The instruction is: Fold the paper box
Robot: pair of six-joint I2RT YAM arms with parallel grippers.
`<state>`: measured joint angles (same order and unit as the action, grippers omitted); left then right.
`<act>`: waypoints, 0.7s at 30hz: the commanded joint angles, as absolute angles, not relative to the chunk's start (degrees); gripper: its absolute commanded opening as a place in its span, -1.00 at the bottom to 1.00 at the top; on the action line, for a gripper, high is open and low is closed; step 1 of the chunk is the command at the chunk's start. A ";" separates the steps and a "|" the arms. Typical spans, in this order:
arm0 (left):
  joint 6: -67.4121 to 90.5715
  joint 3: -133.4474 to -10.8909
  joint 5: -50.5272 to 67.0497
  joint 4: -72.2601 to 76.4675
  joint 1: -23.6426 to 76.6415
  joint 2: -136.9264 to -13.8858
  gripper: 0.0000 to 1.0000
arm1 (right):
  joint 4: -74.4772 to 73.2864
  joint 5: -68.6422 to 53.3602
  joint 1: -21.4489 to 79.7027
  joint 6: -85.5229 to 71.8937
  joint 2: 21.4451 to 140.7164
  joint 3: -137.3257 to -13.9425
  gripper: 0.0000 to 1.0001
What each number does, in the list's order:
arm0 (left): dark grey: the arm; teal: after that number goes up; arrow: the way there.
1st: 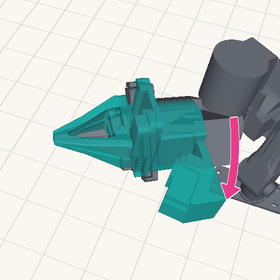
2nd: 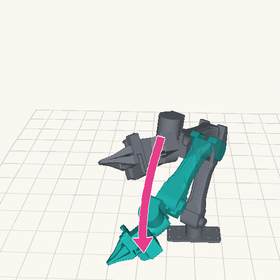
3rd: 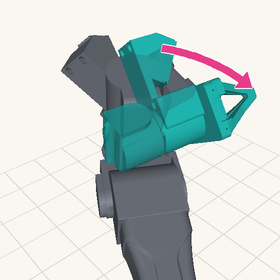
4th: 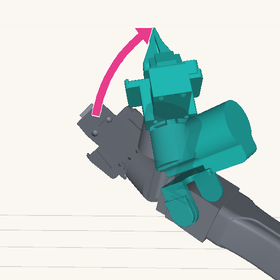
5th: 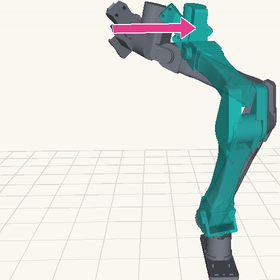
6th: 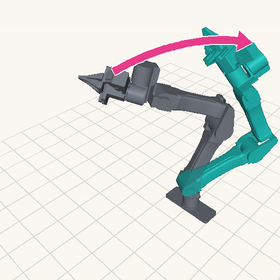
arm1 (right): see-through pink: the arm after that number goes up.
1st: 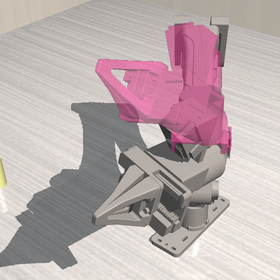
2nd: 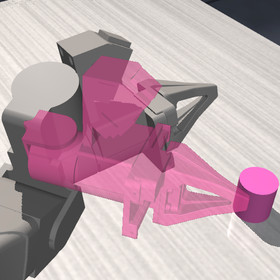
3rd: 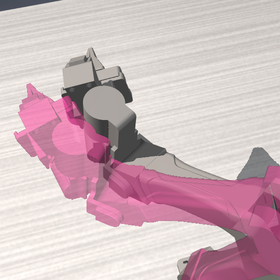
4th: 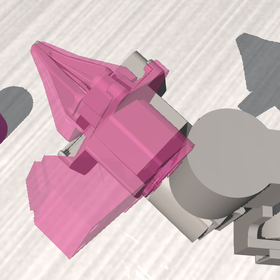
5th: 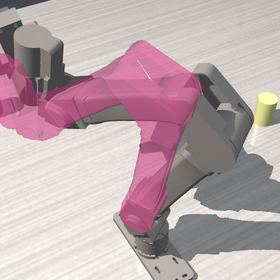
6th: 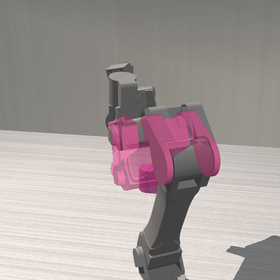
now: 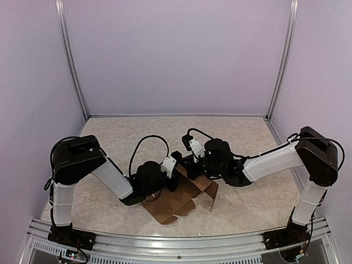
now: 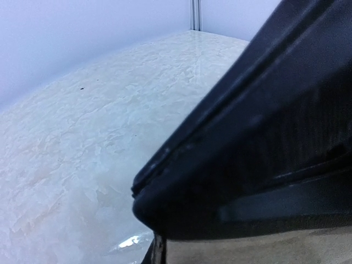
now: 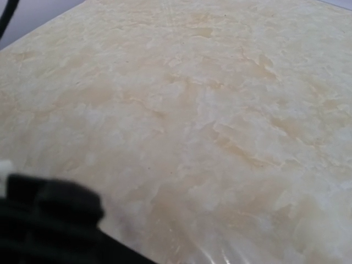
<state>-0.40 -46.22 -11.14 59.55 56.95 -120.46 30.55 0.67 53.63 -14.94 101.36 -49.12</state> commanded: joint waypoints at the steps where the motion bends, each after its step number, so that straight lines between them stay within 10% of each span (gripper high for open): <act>1: -1.21 -45.56 -11.78 59.95 57.21 -119.79 -0.92 | 26.81 0.91 54.10 -15.62 102.33 -49.48 -1.00; 21: -0.29 -43.32 -19.73 58.91 57.30 -116.89 -1.00 | 22.92 2.05 54.10 -16.23 96.42 -50.10 -1.00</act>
